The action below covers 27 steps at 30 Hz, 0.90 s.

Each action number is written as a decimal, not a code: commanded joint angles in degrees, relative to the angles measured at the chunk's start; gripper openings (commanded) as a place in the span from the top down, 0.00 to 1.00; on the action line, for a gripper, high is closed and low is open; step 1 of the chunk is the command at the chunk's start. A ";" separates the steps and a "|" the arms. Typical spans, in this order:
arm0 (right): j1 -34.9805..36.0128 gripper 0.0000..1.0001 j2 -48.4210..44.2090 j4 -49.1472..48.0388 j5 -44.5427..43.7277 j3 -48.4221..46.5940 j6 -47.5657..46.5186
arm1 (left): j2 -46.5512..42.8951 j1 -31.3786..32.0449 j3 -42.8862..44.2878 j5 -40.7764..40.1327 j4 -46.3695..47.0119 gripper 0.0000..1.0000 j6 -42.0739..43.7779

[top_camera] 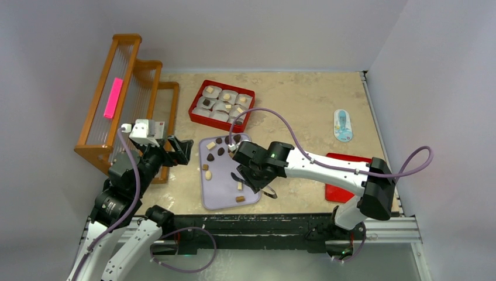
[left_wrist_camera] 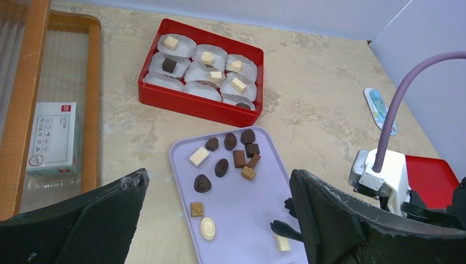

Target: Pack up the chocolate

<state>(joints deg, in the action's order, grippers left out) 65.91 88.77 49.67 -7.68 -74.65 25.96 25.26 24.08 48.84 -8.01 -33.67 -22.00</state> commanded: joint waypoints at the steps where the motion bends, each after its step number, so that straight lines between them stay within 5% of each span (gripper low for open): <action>1: 1.30 0.56 -0.07 3.37 0.31 -1.13 1.30 | 0.17 0.18 0.05 -1.19 1.77 0.00 -0.37; 17: 4.05 0.60 6.34 5.87 -2.40 -2.65 5.44 | -0.92 0.18 0.19 -1.92 1.20 0.00 -0.50; 23: 5.20 0.85 6.59 7.71 -3.77 -5.64 4.84 | -1.91 0.18 -0.14 -1.96 1.55 0.00 -0.50; 27: 5.33 0.92 5.27 9.00 -6.36 -7.41 5.26 | -1.41 0.14 0.06 -1.95 1.33 0.00 -0.59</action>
<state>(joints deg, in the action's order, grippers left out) 70.89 96.84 55.51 -10.17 -78.46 30.04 23.75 24.08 48.84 -9.41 -33.91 -22.02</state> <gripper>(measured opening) 0.127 0.998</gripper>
